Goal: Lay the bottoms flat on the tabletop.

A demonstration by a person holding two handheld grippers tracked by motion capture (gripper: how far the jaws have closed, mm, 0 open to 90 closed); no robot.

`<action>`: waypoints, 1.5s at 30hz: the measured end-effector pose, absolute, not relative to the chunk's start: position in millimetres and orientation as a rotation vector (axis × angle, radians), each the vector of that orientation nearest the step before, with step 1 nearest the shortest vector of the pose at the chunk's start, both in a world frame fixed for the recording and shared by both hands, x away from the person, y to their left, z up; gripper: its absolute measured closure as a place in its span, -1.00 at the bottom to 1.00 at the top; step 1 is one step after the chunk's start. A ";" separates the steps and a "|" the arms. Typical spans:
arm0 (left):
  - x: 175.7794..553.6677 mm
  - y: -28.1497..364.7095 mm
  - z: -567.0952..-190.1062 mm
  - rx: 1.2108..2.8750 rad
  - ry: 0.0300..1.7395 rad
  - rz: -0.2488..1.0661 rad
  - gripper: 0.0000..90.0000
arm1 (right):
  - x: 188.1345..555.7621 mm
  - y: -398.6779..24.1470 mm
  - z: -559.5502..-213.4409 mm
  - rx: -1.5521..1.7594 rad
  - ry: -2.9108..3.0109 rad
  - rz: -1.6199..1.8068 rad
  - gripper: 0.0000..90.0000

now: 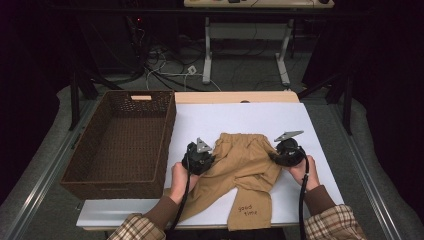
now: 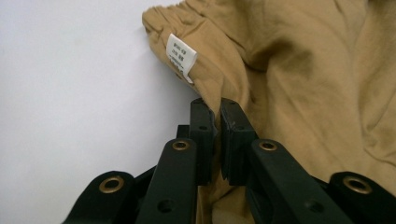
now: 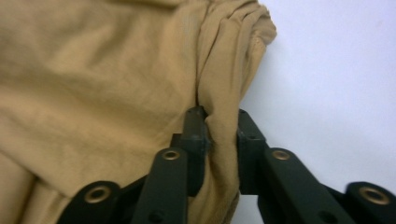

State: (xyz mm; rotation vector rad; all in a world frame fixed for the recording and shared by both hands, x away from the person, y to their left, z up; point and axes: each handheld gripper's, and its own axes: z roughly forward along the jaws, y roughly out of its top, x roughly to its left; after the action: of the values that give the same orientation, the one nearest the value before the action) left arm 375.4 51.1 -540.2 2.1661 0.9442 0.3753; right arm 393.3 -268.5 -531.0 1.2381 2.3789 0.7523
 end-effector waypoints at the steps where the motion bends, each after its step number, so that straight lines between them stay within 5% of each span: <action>1: 376.3 51.1 -542.3 2.185 0.949 0.362 0.87 | 394.5 -268.4 -534.6 1.246 2.391 0.736 0.65; 4: 377.6 52.2 -544.0 2.200 0.955 0.359 0.77 | 396.4 -270.3 -538.2 1.269 2.399 0.718 0.49; 8: 379.2 55.2 -535.2 2.188 0.970 0.397 0.39 | 394.4 -274.3 -532.0 1.271 2.388 0.745 0.28; 10: 380.4 56.2 -531.0 2.170 0.982 0.411 0.17 | 392.2 -276.4 -526.3 1.271 2.375 0.780 0.24; 14: 384.9 56.3 -524.2 2.142 0.994 0.437 0.09 | 385.1 -279.6 -510.3 1.245 2.305 0.857 0.25; 28: 393.2 46.7 -554.7 2.216 0.974 0.328 0.54 | 407.4 -284.6 -538.5 1.395 2.321 0.826 0.35; 34: 391.3 47.2 -554.4 2.212 0.962 0.329 0.79 | 409.4 -287.4 -545.7 1.446 2.351 0.919 0.71; 38: 389.8 48.2 -553.3 2.208 0.967 0.332 0.85 | 408.5 -284.6 -544.7 1.420 2.353 0.911 0.97; 45: 385.2 50.9 -547.7 2.219 0.971 0.350 0.82 | 404.2 -275.8 -533.0 1.316 2.268 0.841 0.93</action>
State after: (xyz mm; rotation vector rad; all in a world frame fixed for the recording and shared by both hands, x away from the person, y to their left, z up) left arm 385.2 50.9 -547.7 2.2191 0.9710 0.3502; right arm 404.2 -275.8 -533.0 1.3158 2.2683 0.8408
